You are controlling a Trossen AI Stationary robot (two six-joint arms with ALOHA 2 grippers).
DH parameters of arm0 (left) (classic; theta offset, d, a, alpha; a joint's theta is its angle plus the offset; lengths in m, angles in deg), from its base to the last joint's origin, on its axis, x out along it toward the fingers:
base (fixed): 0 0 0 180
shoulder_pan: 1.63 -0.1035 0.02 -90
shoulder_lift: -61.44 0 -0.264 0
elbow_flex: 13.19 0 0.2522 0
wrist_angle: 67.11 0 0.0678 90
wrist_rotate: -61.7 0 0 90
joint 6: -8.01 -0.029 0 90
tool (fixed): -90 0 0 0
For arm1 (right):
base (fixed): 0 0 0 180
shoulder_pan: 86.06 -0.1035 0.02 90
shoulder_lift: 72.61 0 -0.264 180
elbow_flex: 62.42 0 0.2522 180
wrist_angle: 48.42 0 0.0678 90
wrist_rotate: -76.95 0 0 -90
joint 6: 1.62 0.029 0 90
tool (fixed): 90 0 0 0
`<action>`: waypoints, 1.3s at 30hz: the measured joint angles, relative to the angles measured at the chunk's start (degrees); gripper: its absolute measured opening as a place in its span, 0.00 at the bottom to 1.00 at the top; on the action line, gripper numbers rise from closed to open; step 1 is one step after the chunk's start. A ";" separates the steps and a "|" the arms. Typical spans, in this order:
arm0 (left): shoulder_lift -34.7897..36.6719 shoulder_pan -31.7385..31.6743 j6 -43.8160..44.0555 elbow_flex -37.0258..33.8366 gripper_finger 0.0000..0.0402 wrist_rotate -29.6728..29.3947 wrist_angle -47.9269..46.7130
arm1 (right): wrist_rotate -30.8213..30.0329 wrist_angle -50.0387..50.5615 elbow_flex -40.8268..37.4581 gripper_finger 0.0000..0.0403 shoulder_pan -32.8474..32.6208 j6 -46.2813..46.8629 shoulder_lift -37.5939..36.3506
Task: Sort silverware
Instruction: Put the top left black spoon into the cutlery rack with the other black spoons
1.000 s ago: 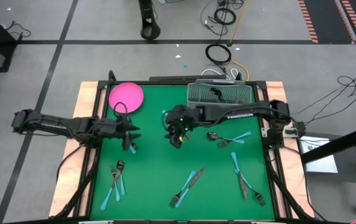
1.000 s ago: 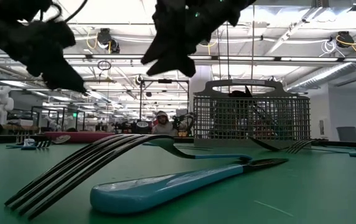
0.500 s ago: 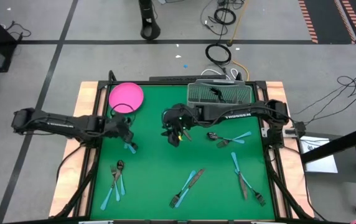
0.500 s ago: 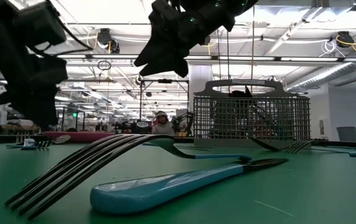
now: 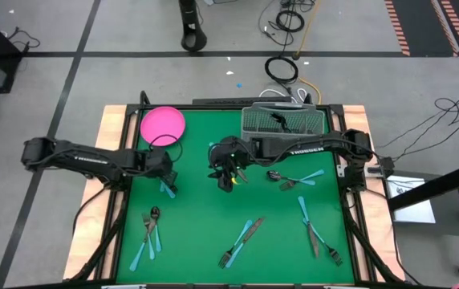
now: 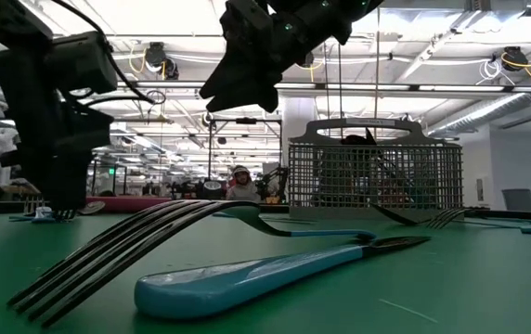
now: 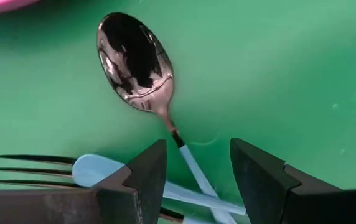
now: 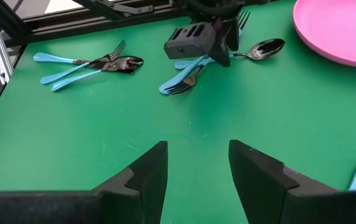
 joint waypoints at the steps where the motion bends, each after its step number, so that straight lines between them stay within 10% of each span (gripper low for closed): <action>1: -0.72 0.00 -0.01 0.00 0.45 -0.29 -0.17 | -0.01 0.00 0.00 0.40 0.00 -0.17 0.00; 19: -7.29 0.13 -2.58 0.15 0.04 -3.06 3.91 | -0.04 0.19 0.00 0.40 0.00 -0.66 0.00; 25: -5.98 0.14 -6.26 -0.36 0.05 -4.94 9.05 | -0.04 0.83 0.00 0.40 0.00 -0.68 0.00; 39: -4.16 4.75 -19.08 -1.05 0.01 -28.72 33.39 | -6.99 6.25 0.00 0.40 -2.71 -2.82 0.00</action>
